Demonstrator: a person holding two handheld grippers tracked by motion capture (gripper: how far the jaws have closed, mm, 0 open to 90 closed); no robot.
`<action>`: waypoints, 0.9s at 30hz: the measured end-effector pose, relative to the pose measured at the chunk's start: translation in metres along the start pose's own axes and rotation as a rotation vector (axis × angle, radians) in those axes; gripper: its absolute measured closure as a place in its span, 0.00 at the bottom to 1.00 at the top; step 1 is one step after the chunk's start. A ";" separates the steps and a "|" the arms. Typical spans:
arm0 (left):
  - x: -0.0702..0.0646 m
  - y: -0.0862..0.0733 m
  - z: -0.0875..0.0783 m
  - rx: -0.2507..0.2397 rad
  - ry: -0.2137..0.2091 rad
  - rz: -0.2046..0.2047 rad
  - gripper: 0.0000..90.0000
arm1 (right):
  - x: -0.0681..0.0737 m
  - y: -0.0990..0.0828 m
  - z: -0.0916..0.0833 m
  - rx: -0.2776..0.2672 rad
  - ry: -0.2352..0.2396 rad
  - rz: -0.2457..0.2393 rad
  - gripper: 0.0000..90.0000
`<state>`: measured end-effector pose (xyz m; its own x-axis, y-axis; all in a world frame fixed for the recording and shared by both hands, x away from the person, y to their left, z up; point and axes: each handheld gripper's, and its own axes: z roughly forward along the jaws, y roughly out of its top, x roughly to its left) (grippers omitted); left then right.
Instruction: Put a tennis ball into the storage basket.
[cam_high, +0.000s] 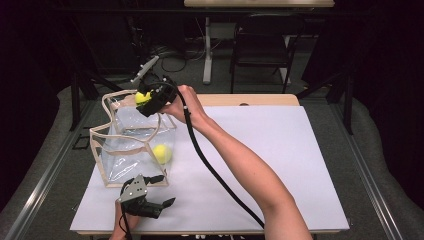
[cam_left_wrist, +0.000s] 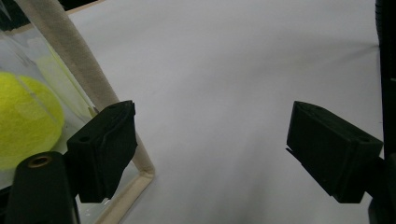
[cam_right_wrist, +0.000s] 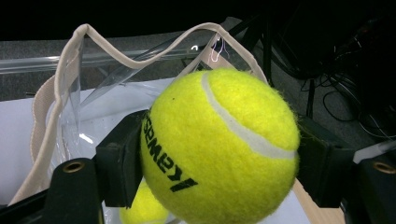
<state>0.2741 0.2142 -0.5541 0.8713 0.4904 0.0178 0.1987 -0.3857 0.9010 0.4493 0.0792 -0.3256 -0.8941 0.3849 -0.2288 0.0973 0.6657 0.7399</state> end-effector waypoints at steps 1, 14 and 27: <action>0.000 0.000 0.000 -0.001 0.000 -0.004 0.18 | 0.001 0.000 0.001 -0.001 0.003 0.000 0.29; 0.000 0.000 0.000 0.000 -0.005 -0.003 0.18 | 0.005 0.004 0.012 0.000 0.015 0.001 0.29; 0.000 0.000 0.000 0.000 -0.006 -0.001 0.18 | 0.012 0.009 0.022 0.003 0.028 -0.006 0.29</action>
<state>0.2742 0.2145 -0.5535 0.8740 0.4858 0.0144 0.1994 -0.3855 0.9009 0.4485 0.1038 -0.3358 -0.9066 0.3629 -0.2153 0.0934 0.6701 0.7363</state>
